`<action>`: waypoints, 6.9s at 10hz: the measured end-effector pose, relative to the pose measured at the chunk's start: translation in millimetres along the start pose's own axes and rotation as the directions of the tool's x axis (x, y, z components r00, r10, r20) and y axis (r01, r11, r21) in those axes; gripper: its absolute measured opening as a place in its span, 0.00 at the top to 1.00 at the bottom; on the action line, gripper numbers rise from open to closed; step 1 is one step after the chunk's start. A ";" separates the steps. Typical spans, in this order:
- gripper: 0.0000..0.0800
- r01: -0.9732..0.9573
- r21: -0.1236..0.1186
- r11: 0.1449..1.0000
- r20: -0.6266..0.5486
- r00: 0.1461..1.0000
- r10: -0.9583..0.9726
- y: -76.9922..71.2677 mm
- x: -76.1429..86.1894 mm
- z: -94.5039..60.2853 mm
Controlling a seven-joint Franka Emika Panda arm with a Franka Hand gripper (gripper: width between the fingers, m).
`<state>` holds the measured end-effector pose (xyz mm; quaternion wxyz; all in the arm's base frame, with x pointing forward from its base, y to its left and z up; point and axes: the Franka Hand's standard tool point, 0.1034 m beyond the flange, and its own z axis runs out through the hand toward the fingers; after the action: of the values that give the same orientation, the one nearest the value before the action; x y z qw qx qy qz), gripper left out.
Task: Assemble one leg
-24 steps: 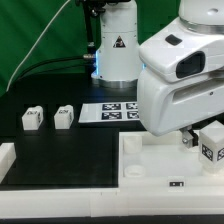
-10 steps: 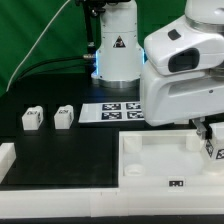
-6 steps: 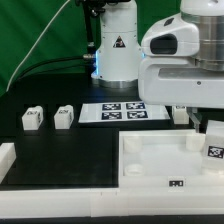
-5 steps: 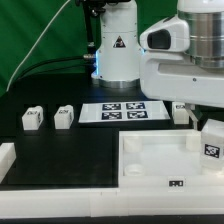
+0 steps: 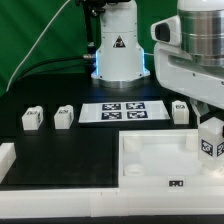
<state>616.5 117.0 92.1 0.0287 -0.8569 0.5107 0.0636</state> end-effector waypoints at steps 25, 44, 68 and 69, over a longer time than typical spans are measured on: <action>0.19 0.602 0.003 0.798 0.063 0.797 -0.601 27.1 23.1 14.3; 0.59 0.787 0.029 0.617 0.036 0.616 -0.787 10.4 33.1 6.8; 0.63 -0.264 0.100 0.959 0.003 0.964 0.265 8.0 -8.1 14.7; 0.63 -0.293 0.101 0.951 0.010 0.956 0.294 7.5 -8.5 14.7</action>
Offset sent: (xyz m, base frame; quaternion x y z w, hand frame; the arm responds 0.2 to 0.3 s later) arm 0.0000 0.0000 0.0000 0.0000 0.0000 0.0000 1.0000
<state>604.8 122.5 78.9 0.0610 -0.7691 0.6349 0.0391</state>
